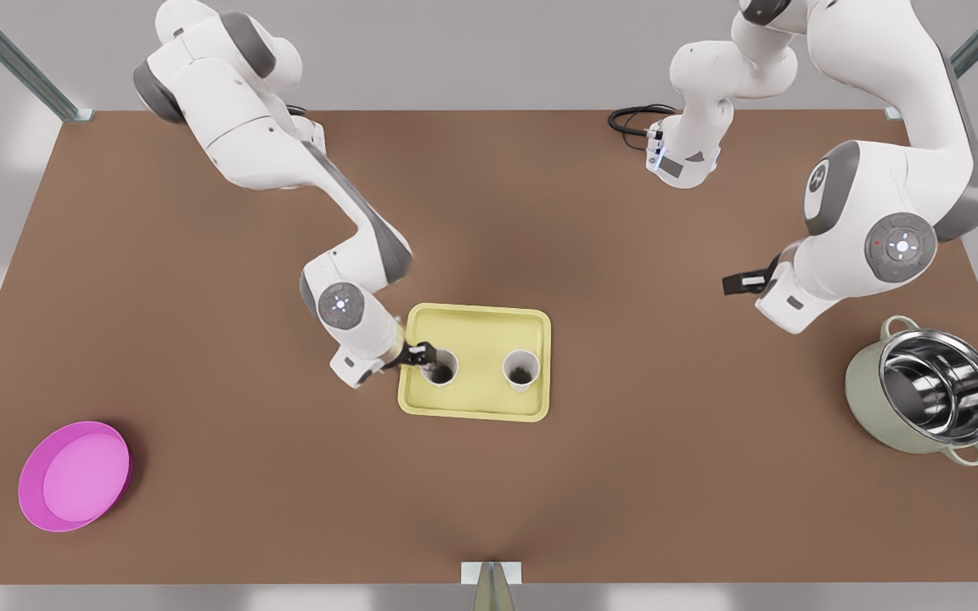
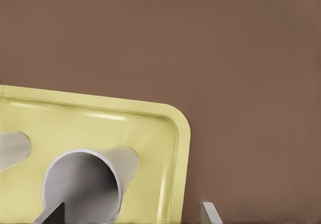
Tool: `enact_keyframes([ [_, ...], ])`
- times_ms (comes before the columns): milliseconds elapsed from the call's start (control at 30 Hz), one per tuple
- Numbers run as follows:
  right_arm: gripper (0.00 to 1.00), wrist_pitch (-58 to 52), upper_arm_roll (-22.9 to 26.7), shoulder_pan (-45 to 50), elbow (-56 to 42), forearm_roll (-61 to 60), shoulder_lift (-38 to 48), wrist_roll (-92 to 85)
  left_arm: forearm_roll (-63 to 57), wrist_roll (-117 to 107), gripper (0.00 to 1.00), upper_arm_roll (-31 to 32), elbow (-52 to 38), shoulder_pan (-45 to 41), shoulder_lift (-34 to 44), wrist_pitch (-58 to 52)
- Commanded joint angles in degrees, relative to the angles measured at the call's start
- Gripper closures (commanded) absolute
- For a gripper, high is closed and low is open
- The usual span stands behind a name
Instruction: Use both arms to respectively pick up the white IKEA cups from the middle-left and middle-right positions, then place the white IKEA cups onto the middle-middle tray, ensuring that the cups remain upright and do not tip over
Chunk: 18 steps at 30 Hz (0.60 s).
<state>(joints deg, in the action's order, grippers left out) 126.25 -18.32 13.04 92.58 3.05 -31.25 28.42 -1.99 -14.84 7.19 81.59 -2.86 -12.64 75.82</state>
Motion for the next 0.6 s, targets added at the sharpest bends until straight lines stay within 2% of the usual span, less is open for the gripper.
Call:
enact_keyframes([
  [0, 0.0, -12.2, 0.0, -2.3, -0.5, -1.4, 3.0, -1.4, 0.0, 11.4, 0.0, 0.0, 0.0, 0.2, 0.0, -1.6],
  [100, 0.0, -20.7, 1.1, -9.4, -2.8, -0.5, 2.9, -7.2, 0.0, 11.4, 0.0, 0.0, -0.1, 0.1, 0.1, -1.5],
  [133, 0.0, -20.9, 1.9, -12.8, -3.6, 4.4, 1.1, -12.6, -0.1, 11.4, 0.0, 0.0, -0.2, 0.1, 0.1, -1.5],
  [167, 0.0, -21.1, 4.8, -13.8, -4.8, 10.9, -0.7, -17.0, -0.2, 11.4, 0.0, 0.0, -0.2, 0.2, 0.0, -1.5],
  [200, 0.0, -23.6, 6.3, -13.9, -7.7, 12.2, -1.1, -18.6, -0.2, 11.4, 0.0, 0.0, -0.2, 0.2, 0.0, -1.5],
  [233, 0.0, -31.5, 6.5, -14.1, -12.5, 12.2, -0.6, -18.7, -0.2, 11.4, 0.0, 0.0, -0.2, 0.2, 0.0, -1.4],
  [267, 0.0, -38.3, 6.5, -13.9, -18.0, 11.2, 2.4, -19.0, -0.2, 11.4, 0.0, 0.0, -0.2, 0.1, 0.1, -1.5],
  [300, 0.0, -40.0, 9.5, -11.5, -18.1, 7.9, 7.3, -24.3, -0.2, 11.4, 0.0, 0.0, -0.2, -0.1, 0.1, -1.5],
  [333, 0.0, -40.2, 14.8, -7.9, -16.3, 5.4, 12.2, -25.8, -0.2, 11.4, 0.0, 0.0, -0.2, -0.1, 0.1, -1.6],
  [400, 0.0, -40.6, 14.8, -8.6, -14.4, 4.7, 18.9, -25.9, -0.2, 11.4, 0.0, 0.0, -0.2, -0.1, 0.1, -1.6],
  [567, 0.0, -40.6, 14.3, -10.6, -12.5, 2.5, 21.2, -26.0, -0.2, 10.6, 0.0, 0.2, -0.4, -0.5, 0.2, -2.1],
])
